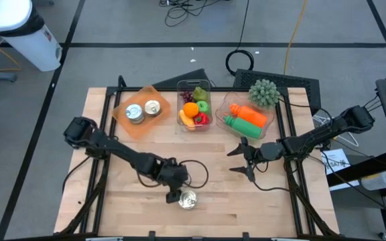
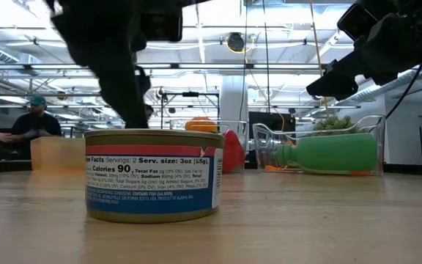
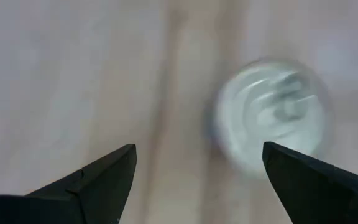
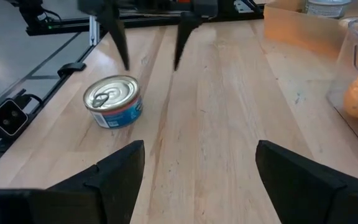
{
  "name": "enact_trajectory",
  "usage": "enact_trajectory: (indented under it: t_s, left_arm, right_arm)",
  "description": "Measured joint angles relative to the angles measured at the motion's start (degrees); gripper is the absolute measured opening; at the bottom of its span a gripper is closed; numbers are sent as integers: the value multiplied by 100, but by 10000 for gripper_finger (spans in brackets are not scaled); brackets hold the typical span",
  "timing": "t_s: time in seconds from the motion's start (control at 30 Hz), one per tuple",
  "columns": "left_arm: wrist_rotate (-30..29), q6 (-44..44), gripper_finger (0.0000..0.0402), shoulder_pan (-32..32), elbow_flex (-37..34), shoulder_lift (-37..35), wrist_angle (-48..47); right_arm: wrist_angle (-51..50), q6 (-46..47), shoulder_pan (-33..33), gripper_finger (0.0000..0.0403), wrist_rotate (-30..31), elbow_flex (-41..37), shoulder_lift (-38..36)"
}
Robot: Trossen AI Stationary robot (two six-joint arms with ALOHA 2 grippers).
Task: Pick & Place Food Item
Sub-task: Put the blue tuna can into the orange bin
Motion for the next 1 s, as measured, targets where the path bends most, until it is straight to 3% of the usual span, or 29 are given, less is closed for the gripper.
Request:
enact_trajectory:
  t_s: [0.23, 0.47, 0.87, 1.0]
  left_arm:
    - [-940, -611, 360, -67, 28, 62, -454]
    - [-692, -454, 360, -142, 25, 114, -214]
    - [-952, -466, 360, -45, 19, 388, -448]
    - [-735, -485, 360, 76, 14, 322, -568]
  right_arm:
    - [0, 6, -1, 294, 4, 0, 0]
    - [1, 31, -1, 294, 7, 0, 0]
    - [-4, 31, -1, 294, 9, -2, -2]
    - [-21, 33, -1, 294, 9, -2, -2]
